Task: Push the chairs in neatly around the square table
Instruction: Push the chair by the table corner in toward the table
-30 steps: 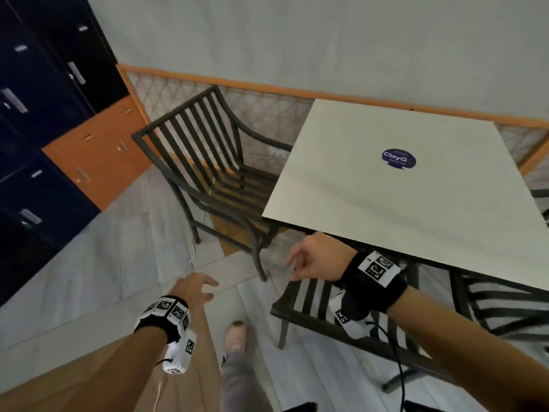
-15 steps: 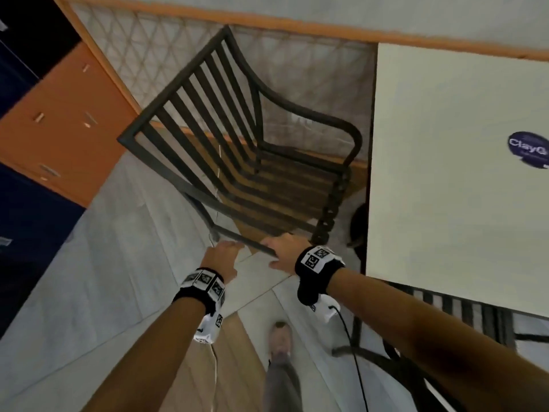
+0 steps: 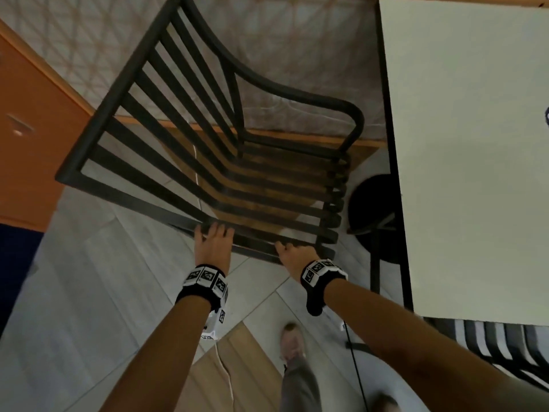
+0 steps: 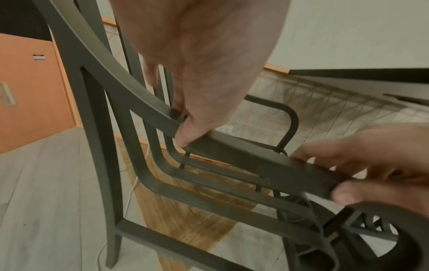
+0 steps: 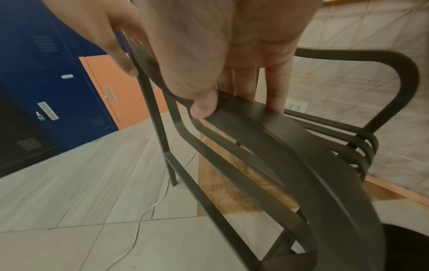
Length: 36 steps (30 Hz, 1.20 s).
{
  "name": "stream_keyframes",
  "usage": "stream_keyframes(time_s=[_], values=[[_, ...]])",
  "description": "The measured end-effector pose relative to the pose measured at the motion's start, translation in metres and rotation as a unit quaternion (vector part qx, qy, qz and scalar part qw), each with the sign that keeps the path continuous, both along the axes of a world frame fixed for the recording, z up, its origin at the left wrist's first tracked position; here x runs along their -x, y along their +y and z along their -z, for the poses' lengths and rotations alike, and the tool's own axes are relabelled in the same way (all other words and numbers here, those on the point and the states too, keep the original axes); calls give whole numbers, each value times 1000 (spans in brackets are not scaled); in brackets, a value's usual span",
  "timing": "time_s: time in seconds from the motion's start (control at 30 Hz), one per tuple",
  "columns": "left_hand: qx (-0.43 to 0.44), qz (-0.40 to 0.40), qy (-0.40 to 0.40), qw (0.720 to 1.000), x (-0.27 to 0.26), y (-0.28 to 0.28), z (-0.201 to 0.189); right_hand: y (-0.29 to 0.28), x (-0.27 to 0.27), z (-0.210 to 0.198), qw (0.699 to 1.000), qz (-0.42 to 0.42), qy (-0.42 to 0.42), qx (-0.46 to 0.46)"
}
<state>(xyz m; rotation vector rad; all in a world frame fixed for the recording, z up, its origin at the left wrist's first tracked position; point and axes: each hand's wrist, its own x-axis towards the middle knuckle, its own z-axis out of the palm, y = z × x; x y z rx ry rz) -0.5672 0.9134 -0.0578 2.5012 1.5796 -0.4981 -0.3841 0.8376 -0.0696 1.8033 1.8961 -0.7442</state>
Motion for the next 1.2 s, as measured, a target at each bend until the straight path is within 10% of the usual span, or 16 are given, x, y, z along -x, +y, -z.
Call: stream_keyframes(time_s=[1.2], values=[[-55,1,14,998,-35,2,-13,-9,-78,-8,980,166,-42,98]])
